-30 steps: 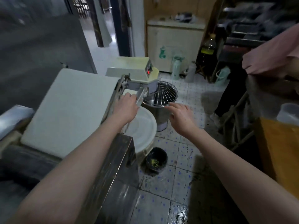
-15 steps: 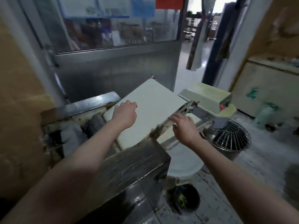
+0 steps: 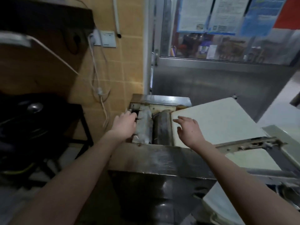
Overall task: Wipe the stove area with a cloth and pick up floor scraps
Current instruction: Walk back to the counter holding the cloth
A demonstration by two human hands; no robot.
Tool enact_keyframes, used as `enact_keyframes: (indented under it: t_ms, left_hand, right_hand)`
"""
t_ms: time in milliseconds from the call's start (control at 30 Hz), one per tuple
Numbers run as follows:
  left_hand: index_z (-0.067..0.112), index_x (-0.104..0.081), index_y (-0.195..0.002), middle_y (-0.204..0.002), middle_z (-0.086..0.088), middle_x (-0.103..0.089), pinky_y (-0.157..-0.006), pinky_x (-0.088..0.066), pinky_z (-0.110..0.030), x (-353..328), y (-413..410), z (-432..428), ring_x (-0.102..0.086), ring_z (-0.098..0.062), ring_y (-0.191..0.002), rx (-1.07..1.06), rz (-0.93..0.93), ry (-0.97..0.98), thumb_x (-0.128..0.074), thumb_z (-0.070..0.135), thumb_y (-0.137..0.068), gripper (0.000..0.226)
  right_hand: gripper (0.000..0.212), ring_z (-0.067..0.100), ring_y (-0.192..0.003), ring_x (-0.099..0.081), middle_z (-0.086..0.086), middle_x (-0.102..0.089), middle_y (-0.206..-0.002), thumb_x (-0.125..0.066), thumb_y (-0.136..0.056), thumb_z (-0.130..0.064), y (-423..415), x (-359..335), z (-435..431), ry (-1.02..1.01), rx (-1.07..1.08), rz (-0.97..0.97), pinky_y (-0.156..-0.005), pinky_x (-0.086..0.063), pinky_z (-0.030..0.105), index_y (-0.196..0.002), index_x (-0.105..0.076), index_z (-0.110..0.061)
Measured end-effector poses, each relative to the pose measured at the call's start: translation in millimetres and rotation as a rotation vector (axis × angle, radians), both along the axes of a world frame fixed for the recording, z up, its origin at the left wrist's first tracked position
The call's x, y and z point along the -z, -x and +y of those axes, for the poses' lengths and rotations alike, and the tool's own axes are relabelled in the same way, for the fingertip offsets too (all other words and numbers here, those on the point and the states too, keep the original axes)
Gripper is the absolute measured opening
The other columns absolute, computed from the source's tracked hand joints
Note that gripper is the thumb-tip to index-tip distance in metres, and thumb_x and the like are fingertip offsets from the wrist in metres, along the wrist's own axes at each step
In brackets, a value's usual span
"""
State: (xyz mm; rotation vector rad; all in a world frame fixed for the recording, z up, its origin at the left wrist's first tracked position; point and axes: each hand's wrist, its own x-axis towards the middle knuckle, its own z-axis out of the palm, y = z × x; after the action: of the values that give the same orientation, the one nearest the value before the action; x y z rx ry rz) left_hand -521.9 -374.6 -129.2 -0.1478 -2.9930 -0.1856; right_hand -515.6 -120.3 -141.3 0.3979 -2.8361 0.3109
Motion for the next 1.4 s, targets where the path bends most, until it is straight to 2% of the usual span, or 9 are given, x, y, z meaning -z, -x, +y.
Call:
enact_keyframes:
  t_ms: [100, 300, 400, 633, 867, 1167, 1400]
  left_hand:
    - [0.019, -0.049, -0.124, -0.123, -0.007, -0.052, -0.09, -0.04, -0.042, 1, -18, -53, -0.05, -0.029, -0.113, -0.117, -0.008, -0.019, -0.04, 0.022, -0.096, 0.031]
    - [0.016, -0.047, -0.128, -0.126, -0.009, -0.05, -0.094, -0.039, -0.041, 1, -67, -169, -0.049, -0.029, -0.115, -0.307, -0.021, 0.019, -0.038, 0.022, -0.096, 0.034]
    - [0.015, -0.048, -0.128, -0.126, -0.01, -0.05, -0.096, -0.041, -0.043, -2, -92, -232, -0.049, -0.03, -0.114, -0.373, 0.011, 0.012, -0.039, 0.02, -0.095, 0.034]
    - [0.017, -0.049, -0.123, -0.12, -0.01, -0.051, -0.088, -0.038, -0.041, 0, -141, -351, -0.048, -0.031, -0.111, -0.574, 0.01, 0.02, -0.043, 0.02, -0.092, 0.031]
    - [0.015, -0.05, -0.119, -0.117, -0.011, -0.052, -0.087, -0.041, -0.041, 15, -183, -427, -0.052, -0.033, -0.109, -0.806, -0.037, 0.093, -0.043, 0.024, -0.093, 0.029]
    - [0.015, -0.047, -0.127, -0.124, -0.012, -0.049, -0.094, -0.038, -0.043, 11, -195, -505, -0.048, -0.034, -0.116, -1.067, -0.101, 0.052, -0.039, 0.025, -0.096, 0.034]
    - [0.016, -0.045, -0.13, -0.128, -0.012, -0.048, -0.098, -0.037, -0.044, 15, -195, -543, -0.046, -0.033, -0.119, -1.213, -0.144, 0.024, -0.043, 0.024, -0.095, 0.036]
  right_hand:
    - [0.046, 0.028, -0.121, -0.048, 0.004, -0.054, -0.133, -0.05, -0.083, -0.009, 7, -1, -54, -0.039, -0.129, 0.008, -0.098, -0.035, 0.039, -0.127, -0.055, -0.022]
    - [0.043, 0.028, -0.128, -0.042, 0.005, -0.048, -0.14, -0.049, -0.087, -0.011, 16, -1, -185, -0.043, -0.3, -0.036, -0.105, -0.03, 0.044, -0.129, -0.053, -0.022]
    - [0.042, 0.029, -0.127, -0.042, 0.006, -0.05, -0.137, -0.052, -0.088, -0.013, 11, 1, -259, -0.064, -0.401, -0.049, -0.108, -0.028, 0.046, -0.129, -0.051, -0.021]
    - [0.045, 0.027, -0.131, -0.038, 0.007, -0.046, -0.141, -0.048, -0.09, -0.011, -5, 5, -399, -0.05, -0.631, -0.043, -0.11, -0.026, 0.044, -0.133, -0.048, -0.021]
    - [0.043, 0.019, -0.136, -0.033, 0.0, -0.04, -0.147, -0.043, -0.093, -0.015, 3, 19, -509, -0.02, -0.789, -0.127, -0.113, -0.022, 0.042, -0.134, -0.047, -0.025]
    - [0.039, 0.018, -0.136, -0.033, 0.0, -0.039, -0.146, -0.044, -0.094, -0.018, 40, 37, -637, -0.041, -1.056, -0.179, -0.114, -0.023, 0.041, -0.133, -0.046, -0.026]
    - [0.036, 0.022, -0.128, -0.043, 0.002, -0.05, -0.137, -0.045, -0.091, -0.012, 50, 42, -714, -0.024, -1.212, -0.134, -0.107, -0.03, 0.04, -0.125, -0.054, -0.021]
